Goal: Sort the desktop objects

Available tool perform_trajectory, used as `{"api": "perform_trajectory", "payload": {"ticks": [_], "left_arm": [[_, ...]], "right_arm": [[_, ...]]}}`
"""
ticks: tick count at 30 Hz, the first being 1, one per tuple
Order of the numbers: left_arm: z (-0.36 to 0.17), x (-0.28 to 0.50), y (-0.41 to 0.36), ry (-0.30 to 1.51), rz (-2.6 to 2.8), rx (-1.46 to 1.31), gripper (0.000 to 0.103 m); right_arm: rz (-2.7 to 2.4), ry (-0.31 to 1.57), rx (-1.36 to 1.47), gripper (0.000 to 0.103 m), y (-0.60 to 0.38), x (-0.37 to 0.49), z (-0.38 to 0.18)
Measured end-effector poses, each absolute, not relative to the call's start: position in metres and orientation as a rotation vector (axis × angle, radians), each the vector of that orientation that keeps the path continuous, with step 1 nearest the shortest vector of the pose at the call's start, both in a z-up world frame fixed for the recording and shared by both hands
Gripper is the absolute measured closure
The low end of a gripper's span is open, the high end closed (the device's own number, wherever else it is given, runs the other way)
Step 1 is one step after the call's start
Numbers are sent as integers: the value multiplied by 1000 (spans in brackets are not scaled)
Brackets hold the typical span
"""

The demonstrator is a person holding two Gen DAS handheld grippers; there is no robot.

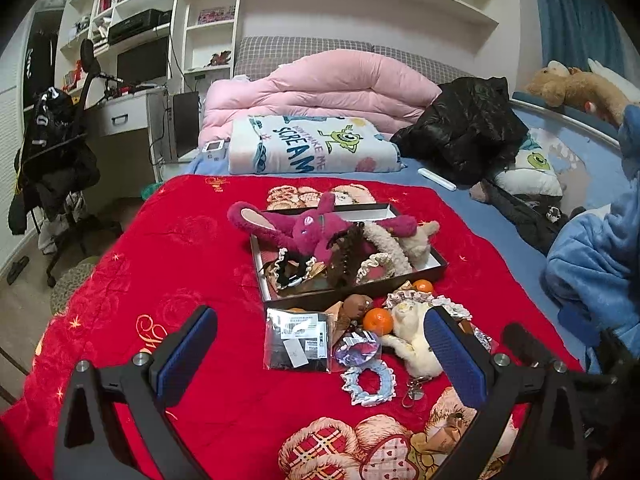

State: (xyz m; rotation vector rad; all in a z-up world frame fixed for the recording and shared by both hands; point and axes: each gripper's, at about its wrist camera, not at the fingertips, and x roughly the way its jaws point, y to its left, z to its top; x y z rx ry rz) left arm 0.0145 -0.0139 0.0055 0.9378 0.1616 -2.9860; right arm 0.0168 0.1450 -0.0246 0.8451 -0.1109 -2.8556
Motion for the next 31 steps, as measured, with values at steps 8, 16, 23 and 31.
{"api": "perform_trajectory", "payload": {"ticks": [8,16,23,31], "left_arm": [[1,10,-18,179,-2981,967,0],[0,10,-15,158,-2987,976,0],[1,12,-11,138,-3023,992,0],[0,12,-11,109,-3005,1002,0]], "right_arm": [[-2822,-29,861,0,130,16,-34],[-2818,-17,853,0,127,20,-33],[-2811,-35,859,0,129,19,-33],[-2784,-84,908,0,133,15,-36]]}}
